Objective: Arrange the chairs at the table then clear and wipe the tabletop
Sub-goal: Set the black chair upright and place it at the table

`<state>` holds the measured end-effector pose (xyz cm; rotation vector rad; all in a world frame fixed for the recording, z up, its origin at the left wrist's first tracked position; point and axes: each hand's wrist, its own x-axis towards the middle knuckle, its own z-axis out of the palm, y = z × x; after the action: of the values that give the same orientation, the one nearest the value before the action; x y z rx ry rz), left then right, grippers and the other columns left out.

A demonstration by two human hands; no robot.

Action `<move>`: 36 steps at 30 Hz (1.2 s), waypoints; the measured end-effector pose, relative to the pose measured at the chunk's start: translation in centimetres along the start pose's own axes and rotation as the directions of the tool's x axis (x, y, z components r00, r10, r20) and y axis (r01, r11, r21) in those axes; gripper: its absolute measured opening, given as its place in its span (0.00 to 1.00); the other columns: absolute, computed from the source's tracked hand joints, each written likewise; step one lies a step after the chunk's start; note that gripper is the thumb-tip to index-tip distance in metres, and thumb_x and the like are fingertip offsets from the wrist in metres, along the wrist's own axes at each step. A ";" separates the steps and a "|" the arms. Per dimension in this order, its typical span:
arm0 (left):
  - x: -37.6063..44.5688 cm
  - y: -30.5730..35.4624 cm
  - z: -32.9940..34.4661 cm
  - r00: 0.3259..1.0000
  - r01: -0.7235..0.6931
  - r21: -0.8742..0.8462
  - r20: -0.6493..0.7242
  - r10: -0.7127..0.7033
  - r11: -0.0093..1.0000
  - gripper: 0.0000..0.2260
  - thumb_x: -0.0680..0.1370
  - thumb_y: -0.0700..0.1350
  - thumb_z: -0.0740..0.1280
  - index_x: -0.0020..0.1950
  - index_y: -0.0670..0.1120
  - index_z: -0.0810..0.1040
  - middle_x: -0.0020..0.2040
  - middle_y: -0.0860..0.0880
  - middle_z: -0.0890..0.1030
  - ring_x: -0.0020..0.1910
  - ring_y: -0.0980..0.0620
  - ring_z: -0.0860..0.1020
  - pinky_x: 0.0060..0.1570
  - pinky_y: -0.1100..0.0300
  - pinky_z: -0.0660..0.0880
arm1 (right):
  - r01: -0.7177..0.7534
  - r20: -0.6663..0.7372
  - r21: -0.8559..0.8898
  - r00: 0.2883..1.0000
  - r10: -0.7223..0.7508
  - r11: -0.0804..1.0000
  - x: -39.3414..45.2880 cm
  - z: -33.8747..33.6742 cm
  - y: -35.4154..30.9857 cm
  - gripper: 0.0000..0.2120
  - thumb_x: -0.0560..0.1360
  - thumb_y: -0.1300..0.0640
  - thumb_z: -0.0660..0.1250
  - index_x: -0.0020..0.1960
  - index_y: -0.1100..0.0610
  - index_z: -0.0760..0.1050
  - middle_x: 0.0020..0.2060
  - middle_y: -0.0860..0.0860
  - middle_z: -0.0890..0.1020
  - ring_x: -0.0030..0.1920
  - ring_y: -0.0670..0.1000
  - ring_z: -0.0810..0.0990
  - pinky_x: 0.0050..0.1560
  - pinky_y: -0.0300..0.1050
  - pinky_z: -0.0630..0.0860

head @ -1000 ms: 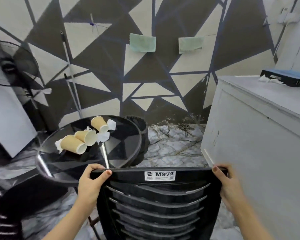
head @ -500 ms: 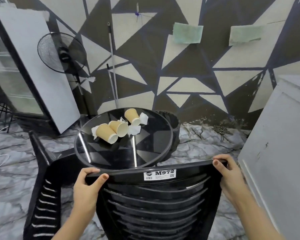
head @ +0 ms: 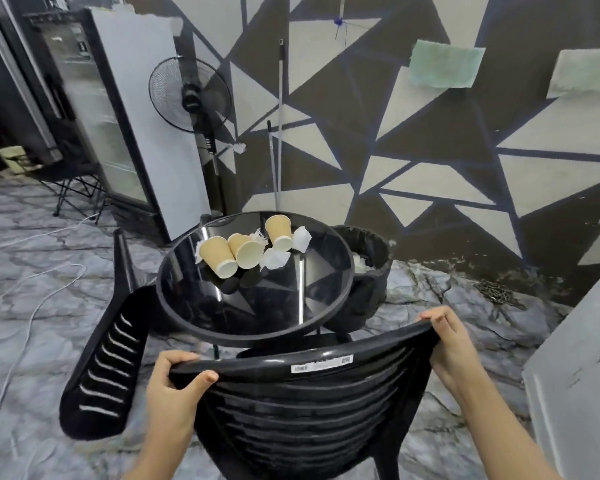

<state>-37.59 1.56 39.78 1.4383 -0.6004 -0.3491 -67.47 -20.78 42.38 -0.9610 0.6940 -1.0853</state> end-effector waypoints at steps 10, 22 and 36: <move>-7.0 -2.1 6.2 0.995 0.038 0.023 -0.092 -0.035 0.999 0.19 0.62 0.22 0.71 0.38 0.45 0.72 0.39 0.46 0.76 0.32 0.66 0.76 0.35 0.78 0.71 | -0.107 0.143 -0.228 0.979 0.142 0.968 3.4 -7.8 -1.7 0.28 0.45 0.38 0.80 0.36 0.51 0.75 0.35 0.49 0.79 0.35 0.47 0.78 0.37 0.40 0.72; -9.8 -3.4 5.8 0.995 0.060 -0.007 0.081 -0.060 0.998 0.20 0.58 0.23 0.74 0.40 0.40 0.73 0.42 0.41 0.78 0.36 0.62 0.78 0.39 0.73 0.75 | -0.188 0.081 -0.219 0.974 0.210 0.957 0.3 -12.8 -0.1 0.11 0.77 0.68 0.57 0.47 0.53 0.72 0.41 0.47 0.83 0.48 0.47 0.79 0.50 0.37 0.76; -13.7 -3.8 9.2 0.992 0.078 -0.015 -0.097 -0.079 0.997 0.19 0.62 0.30 0.76 0.40 0.50 0.75 0.40 0.44 0.78 0.37 0.58 0.78 0.38 0.70 0.76 | -0.156 0.236 -0.261 0.946 0.220 0.953 6.0 -13.2 -0.9 0.16 0.77 0.71 0.53 0.42 0.54 0.71 0.43 0.51 0.78 0.43 0.45 0.80 0.41 0.36 0.78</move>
<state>-53.44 1.31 33.91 1.4624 -0.4634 -0.3414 -77.06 -30.47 37.34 -1.1950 0.6914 -0.6971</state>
